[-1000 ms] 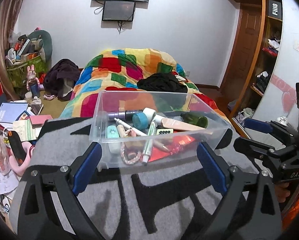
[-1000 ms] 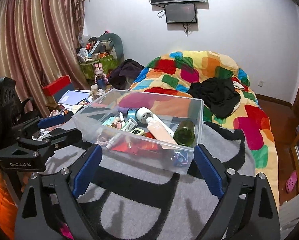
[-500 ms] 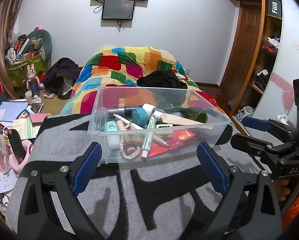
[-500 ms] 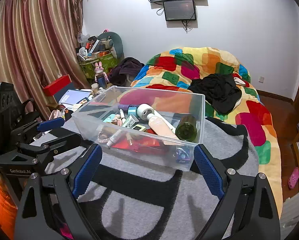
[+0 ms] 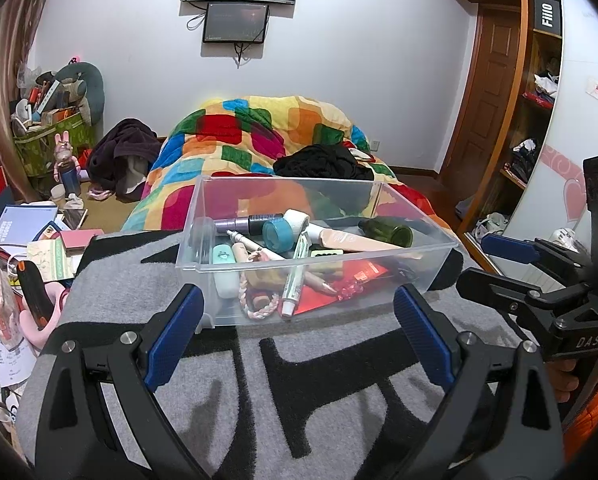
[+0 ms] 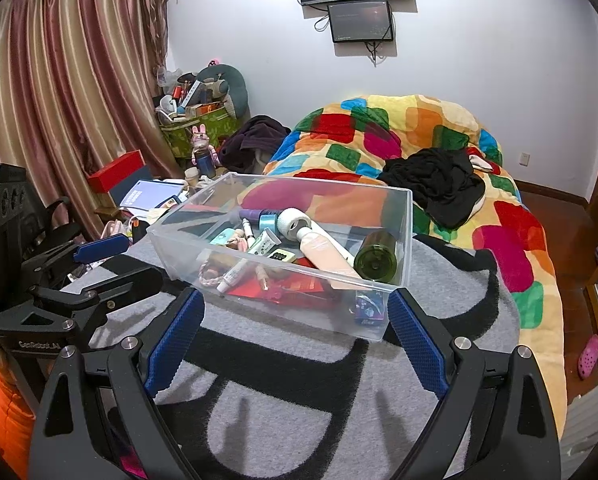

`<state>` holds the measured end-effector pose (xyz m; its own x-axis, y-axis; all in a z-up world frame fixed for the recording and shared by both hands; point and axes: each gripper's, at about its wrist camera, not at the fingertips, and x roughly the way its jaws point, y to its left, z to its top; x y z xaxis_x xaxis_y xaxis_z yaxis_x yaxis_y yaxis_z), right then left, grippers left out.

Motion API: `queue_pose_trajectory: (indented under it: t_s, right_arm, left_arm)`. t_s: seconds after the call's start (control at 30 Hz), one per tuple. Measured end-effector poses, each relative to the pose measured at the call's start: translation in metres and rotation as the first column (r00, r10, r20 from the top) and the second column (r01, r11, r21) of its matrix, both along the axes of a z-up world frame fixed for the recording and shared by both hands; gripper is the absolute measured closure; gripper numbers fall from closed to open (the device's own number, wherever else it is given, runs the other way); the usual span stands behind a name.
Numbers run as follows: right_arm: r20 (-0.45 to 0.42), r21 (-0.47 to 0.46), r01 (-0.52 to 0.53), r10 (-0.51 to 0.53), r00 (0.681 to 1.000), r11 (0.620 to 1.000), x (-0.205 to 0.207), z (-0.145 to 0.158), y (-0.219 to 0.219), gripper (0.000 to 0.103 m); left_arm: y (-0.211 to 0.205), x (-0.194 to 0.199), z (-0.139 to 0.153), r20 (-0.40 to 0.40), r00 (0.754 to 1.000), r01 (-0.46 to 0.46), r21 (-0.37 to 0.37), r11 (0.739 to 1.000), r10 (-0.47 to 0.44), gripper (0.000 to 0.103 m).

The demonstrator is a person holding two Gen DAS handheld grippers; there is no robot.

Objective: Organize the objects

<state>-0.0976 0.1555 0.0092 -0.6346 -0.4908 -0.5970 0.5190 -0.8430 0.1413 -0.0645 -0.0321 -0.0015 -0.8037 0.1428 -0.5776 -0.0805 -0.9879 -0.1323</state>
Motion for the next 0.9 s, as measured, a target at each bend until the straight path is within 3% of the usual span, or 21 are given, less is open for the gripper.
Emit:
queue_pose_trajectory:
  t_s: [0.9]
  right_arm:
    - [0.006,-0.004,0.002,-0.002,1.0,1.0,0.0,0.0,0.001,0.01]
  left_arm:
    - [0.01,0.006,0.003,-0.004,0.999,0.033,-0.022,0.999,-0.034,0.006]
